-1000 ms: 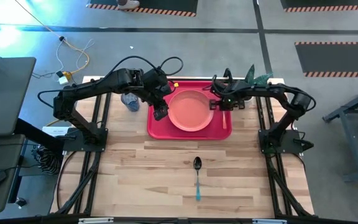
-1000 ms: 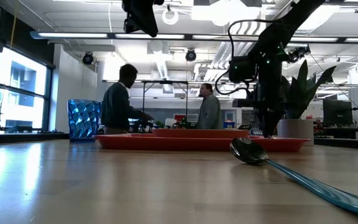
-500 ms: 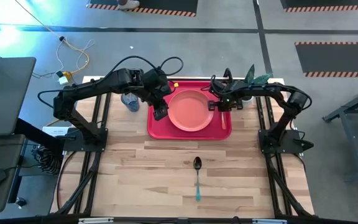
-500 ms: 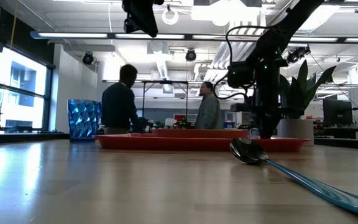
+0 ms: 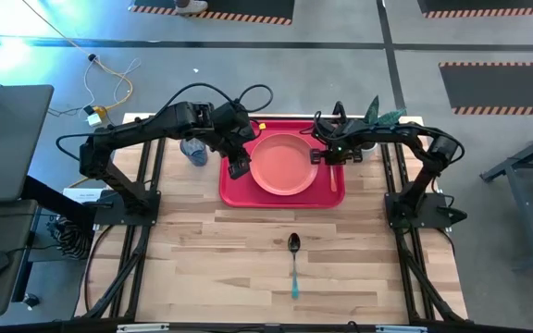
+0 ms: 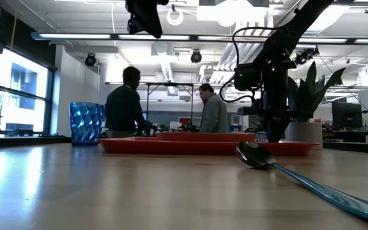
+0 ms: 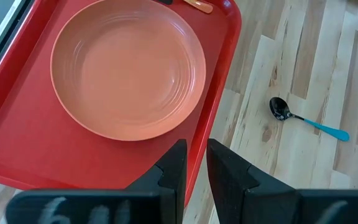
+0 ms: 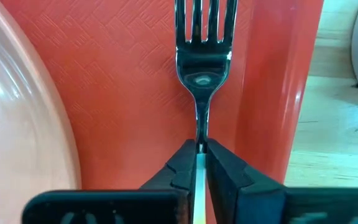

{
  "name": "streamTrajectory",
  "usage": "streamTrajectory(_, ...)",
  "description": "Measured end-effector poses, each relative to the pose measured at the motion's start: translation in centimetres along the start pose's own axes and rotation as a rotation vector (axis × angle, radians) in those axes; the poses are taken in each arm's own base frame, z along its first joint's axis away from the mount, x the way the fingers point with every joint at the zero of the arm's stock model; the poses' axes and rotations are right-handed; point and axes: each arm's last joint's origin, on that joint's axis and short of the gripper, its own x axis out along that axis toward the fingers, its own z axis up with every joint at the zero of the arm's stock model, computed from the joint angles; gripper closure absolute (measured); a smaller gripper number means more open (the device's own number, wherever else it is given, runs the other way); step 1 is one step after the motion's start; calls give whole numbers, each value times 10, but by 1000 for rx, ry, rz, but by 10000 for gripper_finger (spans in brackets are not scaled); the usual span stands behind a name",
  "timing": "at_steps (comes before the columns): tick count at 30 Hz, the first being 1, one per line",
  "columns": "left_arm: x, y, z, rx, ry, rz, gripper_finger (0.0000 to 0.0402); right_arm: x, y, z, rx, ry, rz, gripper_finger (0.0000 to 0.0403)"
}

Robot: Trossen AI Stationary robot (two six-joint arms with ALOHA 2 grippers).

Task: Pick and place plate/cup/fork/spoon on tray
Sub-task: Put the orange fork to the right of the orange plate on the red tray, then put the blue glass on the top left of the red tray

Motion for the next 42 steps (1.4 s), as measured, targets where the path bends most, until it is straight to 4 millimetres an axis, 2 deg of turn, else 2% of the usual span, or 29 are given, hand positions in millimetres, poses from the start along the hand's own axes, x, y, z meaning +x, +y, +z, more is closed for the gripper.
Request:
streamTrajectory(14, 0, 0, 0, -8, 0, 0, 350, 0, 0, 0, 0, -15, -11, 347)
streamTrajectory(29, 0, 0, 0, -8, 0, -1, 350, -2, 1, -1, -3, 12, 15, 345)
streamTrajectory(33, 0, 0, 0, -8, 0, 0, 350, -8, 0, -1, -4, -24, 16, 345)
streamTrajectory(42, 0, 0, 0, -8, 0, 1, 350, -38, -3, -5, -8, -103, 83, 345)
